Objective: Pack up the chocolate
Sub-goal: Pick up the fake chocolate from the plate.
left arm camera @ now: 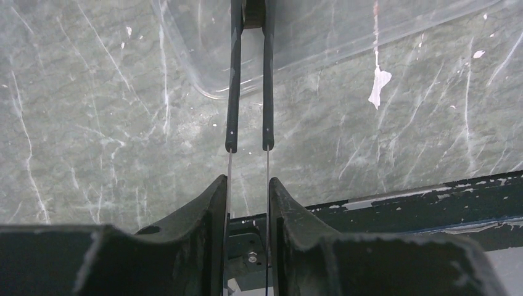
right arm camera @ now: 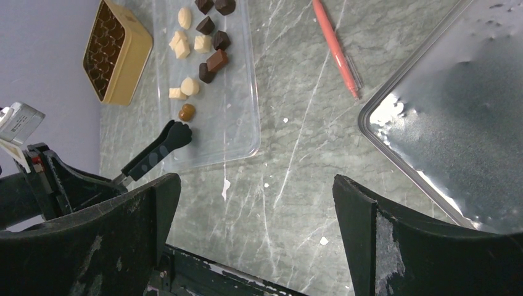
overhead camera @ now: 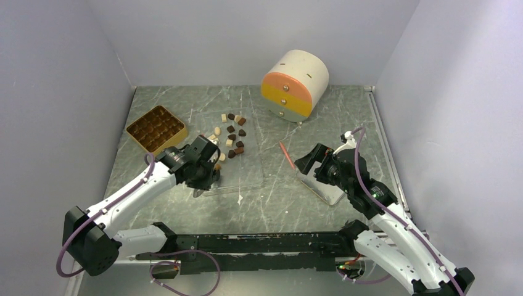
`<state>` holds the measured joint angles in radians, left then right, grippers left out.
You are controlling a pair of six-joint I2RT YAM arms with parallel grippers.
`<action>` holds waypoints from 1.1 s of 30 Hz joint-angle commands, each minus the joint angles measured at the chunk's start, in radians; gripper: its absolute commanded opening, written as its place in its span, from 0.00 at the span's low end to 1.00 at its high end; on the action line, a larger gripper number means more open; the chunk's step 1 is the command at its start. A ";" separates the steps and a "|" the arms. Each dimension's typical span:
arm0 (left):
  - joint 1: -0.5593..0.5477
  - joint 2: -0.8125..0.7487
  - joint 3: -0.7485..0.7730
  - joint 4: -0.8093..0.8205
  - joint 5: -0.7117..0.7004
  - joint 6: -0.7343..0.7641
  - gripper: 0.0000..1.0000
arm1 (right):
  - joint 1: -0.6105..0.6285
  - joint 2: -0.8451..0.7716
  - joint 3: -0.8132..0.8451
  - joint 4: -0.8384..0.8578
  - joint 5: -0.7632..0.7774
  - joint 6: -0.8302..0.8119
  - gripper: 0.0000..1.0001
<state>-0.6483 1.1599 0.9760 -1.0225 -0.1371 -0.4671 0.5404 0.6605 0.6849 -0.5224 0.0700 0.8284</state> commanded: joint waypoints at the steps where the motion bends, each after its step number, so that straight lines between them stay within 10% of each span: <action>1: 0.003 -0.029 0.010 0.045 -0.019 -0.013 0.22 | 0.003 -0.009 -0.002 0.025 -0.001 -0.010 1.00; 33: 0.033 0.213 0.251 0.282 -0.041 0.067 0.23 | 0.003 -0.003 -0.001 0.046 -0.065 -0.078 1.00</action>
<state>-0.6407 1.3140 1.1427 -0.8219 -0.1555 -0.4385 0.5404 0.6682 0.6701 -0.5003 0.0166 0.7849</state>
